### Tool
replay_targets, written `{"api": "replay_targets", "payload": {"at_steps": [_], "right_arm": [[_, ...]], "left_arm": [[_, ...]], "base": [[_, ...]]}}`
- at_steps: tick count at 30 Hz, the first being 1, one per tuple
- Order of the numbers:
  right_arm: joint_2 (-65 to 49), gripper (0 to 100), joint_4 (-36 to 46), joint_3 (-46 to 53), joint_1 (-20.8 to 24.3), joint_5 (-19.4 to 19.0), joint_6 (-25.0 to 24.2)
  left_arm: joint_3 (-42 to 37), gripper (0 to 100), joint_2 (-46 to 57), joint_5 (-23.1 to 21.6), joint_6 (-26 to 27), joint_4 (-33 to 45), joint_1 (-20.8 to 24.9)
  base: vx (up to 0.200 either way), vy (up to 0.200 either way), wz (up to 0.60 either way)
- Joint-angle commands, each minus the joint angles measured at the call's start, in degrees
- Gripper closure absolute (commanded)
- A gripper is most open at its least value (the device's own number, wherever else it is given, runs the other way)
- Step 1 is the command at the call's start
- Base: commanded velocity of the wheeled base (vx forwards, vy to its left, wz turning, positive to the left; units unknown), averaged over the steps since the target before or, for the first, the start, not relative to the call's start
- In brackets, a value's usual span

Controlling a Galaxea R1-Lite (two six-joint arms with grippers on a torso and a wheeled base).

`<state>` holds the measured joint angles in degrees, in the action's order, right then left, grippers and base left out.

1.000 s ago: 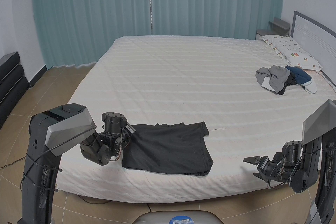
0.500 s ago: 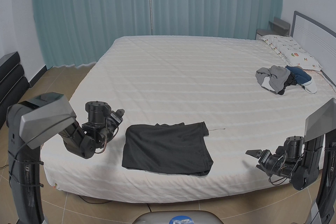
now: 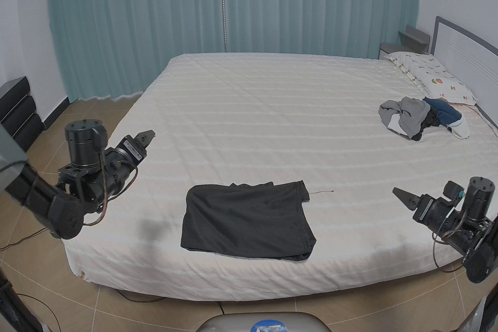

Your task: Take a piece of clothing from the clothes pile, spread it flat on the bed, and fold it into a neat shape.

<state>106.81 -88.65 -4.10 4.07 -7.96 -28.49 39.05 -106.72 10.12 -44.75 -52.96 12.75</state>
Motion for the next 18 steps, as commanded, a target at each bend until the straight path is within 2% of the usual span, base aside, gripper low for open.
{"api": "replay_targets", "payload": {"at_steps": [1,5,6,7,14,16,17,18], "right_arm": [[-26.7,0,5.5,4.1,-2.4,3.2,12.3],[-38.3,0,16.2,4.1,-2.4,2.9,15.7],[-38.3,0,16.2,4.1,-2.4,2.9,15.7],[-45.0,0,23.2,3.9,-1.7,2.2,16.2],[-67.2,0,51.5,1.6,-1.4,-2.3,17.7],[-73.7,0,60.8,0.2,-1.1,-2.5,18.9],[-75.1,0,62.7,0.0,-0.9,-2.5,19.3],[-80.5,0,69.7,-1.2,0.1,-2.5,21.2]], "left_arm": [[-15.0,0,23.7,1.6,9.8,0.0,0.2],[-19.5,0,33.0,2.7,10.3,0.0,0.4],[-19.5,0,33.0,2.7,10.3,0.0,0.4],[-21.2,0,37.6,2.9,11.4,0.7,0.3],[-29.1,0,53.2,4.4,22.8,2.7,0.4],[-29.5,0,58.2,5.3,24.1,6.1,0.3],[-29.5,0,59.3,5.7,24.3,7.2,0.3],[-29.2,0,63.5,7.4,25.3,11.6,0.3]], "base": [[0.000,0.000,0.00],[0.000,0.000,0.00],[0.000,0.000,0.00],[0.000,0.000,0.00],[0.000,0.000,0.00],[0.000,0.000,0.00],[0.000,0.000,0.00],[0.000,0.000,0.00]]}}
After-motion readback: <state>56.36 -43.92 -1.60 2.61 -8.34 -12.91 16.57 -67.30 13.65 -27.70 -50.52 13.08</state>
